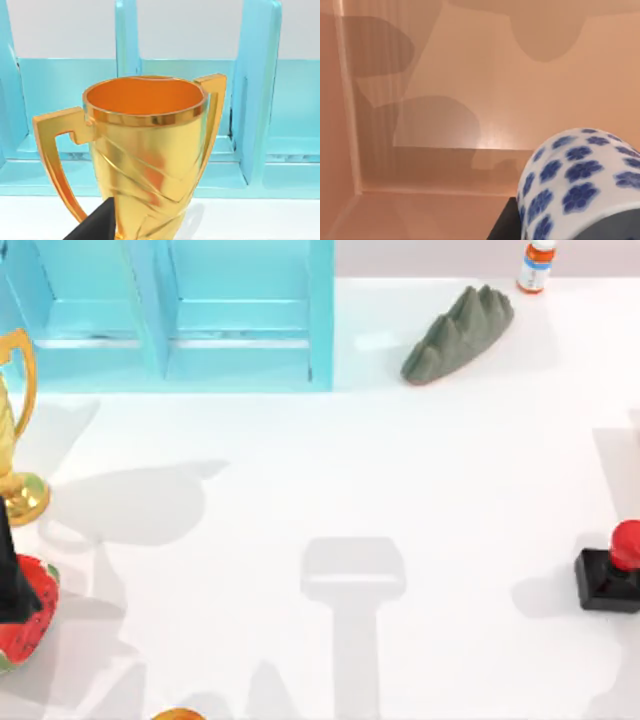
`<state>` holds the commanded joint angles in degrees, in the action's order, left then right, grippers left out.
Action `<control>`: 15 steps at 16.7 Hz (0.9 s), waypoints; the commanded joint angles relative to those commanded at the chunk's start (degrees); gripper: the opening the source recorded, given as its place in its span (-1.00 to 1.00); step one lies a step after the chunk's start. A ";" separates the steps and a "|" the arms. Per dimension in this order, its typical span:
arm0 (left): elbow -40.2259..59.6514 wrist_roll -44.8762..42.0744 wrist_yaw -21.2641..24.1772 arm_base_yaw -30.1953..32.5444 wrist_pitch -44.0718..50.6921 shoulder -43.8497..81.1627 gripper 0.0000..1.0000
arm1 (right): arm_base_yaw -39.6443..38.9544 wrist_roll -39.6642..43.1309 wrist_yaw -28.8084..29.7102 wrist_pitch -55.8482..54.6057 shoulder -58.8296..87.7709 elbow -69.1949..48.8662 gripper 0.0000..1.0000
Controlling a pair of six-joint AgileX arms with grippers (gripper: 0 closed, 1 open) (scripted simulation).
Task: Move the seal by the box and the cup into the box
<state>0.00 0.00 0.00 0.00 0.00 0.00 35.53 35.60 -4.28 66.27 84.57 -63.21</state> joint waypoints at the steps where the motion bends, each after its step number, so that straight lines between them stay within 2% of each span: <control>1: 0.00 0.00 0.00 0.00 0.00 0.00 1.00 | 1.53 1.29 -0.04 -0.74 -1.29 1.20 -1.00; 9: 0.00 0.00 0.00 0.00 0.00 0.00 1.00 | 3.32 2.60 -0.43 -1.63 -2.76 2.68 -1.00; 15: 0.00 0.00 0.00 0.00 0.00 0.00 1.00 | 6.12 2.99 -2.56 -7.07 -6.64 9.15 -1.00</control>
<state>0.00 0.00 0.00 0.00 0.00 0.00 41.65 38.58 -6.84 59.21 77.93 -54.07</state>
